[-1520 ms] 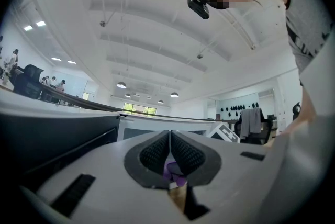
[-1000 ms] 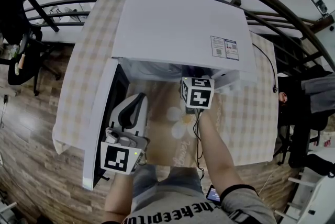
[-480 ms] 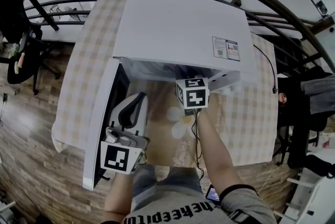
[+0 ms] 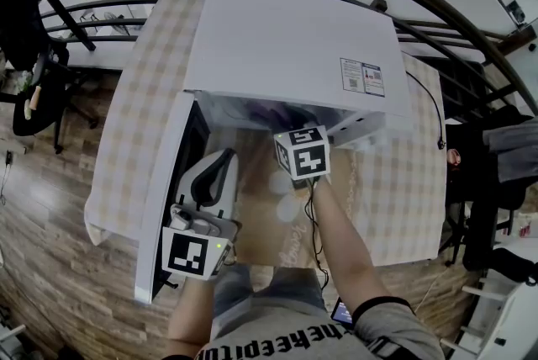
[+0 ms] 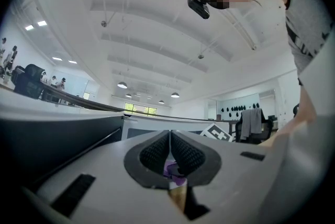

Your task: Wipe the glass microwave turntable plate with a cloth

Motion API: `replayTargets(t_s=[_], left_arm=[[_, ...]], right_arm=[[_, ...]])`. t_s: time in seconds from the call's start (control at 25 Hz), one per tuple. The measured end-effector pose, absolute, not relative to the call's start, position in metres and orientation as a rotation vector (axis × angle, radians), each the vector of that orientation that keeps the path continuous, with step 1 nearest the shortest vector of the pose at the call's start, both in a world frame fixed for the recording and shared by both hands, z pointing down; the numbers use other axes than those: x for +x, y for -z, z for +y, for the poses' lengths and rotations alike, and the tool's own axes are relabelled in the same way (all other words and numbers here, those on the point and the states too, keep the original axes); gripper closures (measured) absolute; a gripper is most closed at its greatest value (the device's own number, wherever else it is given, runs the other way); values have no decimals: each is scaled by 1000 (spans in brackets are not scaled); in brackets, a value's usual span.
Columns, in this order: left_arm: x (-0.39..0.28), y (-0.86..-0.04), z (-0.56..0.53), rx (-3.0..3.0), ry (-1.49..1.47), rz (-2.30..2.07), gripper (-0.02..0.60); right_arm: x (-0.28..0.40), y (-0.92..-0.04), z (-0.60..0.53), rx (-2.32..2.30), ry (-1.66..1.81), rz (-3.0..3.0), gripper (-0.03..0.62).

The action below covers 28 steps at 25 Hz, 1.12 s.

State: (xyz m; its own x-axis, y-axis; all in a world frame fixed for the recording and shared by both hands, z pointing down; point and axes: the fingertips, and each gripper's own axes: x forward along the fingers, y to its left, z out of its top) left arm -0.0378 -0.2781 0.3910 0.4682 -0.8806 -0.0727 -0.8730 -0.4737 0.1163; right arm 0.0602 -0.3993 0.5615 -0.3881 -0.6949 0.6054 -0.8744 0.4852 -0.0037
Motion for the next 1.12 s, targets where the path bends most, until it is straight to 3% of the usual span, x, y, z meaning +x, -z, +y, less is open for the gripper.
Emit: replayTargets(t_s=[1.12], left_arm=[[-38,-374,-257,2691,213,-1501,566]], right_arm=[[61,-518,-349,1457,-531,-2313,494]])
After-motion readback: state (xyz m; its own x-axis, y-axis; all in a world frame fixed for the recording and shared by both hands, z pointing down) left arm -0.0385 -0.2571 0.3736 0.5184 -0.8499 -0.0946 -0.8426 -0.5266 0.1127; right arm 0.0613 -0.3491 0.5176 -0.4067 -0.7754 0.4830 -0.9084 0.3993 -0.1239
